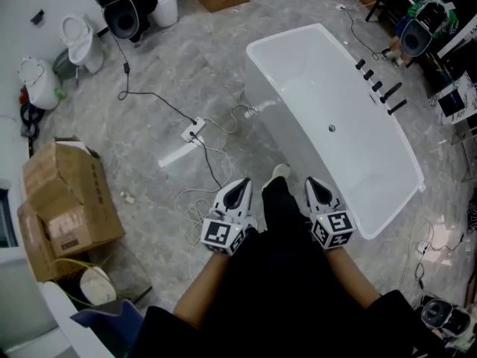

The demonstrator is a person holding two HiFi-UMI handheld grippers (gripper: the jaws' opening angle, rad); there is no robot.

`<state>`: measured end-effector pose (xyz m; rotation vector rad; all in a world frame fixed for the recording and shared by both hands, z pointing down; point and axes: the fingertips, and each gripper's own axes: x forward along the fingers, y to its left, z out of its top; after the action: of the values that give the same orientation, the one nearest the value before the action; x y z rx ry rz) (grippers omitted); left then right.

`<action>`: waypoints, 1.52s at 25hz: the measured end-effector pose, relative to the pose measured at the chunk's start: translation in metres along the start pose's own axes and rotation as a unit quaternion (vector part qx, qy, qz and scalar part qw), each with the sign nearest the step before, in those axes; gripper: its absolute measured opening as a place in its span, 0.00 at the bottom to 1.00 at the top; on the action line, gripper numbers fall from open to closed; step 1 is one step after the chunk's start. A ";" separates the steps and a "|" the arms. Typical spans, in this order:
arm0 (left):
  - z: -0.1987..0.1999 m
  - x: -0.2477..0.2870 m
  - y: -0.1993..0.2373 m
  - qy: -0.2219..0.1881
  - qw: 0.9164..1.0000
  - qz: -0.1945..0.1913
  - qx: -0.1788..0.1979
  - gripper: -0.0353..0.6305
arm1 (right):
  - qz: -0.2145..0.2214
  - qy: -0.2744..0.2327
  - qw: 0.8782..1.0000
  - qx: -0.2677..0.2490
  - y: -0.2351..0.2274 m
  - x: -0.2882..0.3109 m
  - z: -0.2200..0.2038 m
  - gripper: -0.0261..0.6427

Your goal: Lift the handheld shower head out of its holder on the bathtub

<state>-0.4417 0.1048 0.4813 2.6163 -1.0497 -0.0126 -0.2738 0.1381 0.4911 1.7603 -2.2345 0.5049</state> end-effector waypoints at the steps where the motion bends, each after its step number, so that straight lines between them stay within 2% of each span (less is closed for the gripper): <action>1: 0.001 0.004 0.000 0.001 1.000 0.000 0.003 0.06 | -0.002 -0.001 1.000 0.004 -0.007 0.003 0.000 0.04; 8: -0.001 0.060 0.005 0.030 0.999 -0.013 0.017 0.06 | -0.031 -0.008 0.998 0.047 -0.065 0.027 -0.002 0.04; 12: -0.007 0.129 0.006 0.062 0.997 -0.033 0.034 0.06 | -0.057 -0.009 0.996 0.071 -0.118 0.045 -0.003 0.04; 15: -0.001 0.192 -0.008 0.069 0.995 -0.057 0.044 0.06 | -0.079 0.002 0.994 0.079 -0.167 0.052 -0.005 0.04; 21: 0.010 0.294 -0.046 0.069 0.988 -0.129 0.057 0.06 | -0.134 -0.007 0.985 0.106 -0.257 0.059 0.003 0.04; 30: 0.026 0.413 -0.067 0.090 0.979 -0.162 0.080 0.06 | -0.180 0.010 0.972 0.148 -0.360 0.061 -0.006 0.04; 34: 0.023 0.453 -0.089 0.099 0.974 -0.186 0.082 0.06 | -0.203 0.011 0.965 0.167 -0.398 0.058 -0.008 0.04; 38: 0.017 0.484 -0.103 0.110 0.969 -0.205 0.082 0.06 | -0.216 0.007 0.962 0.165 -0.426 0.063 -0.005 0.04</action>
<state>-0.0215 -0.1565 0.4874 2.8534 -0.4409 0.2735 0.1247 -0.0043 0.5689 2.3156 -1.7454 0.8161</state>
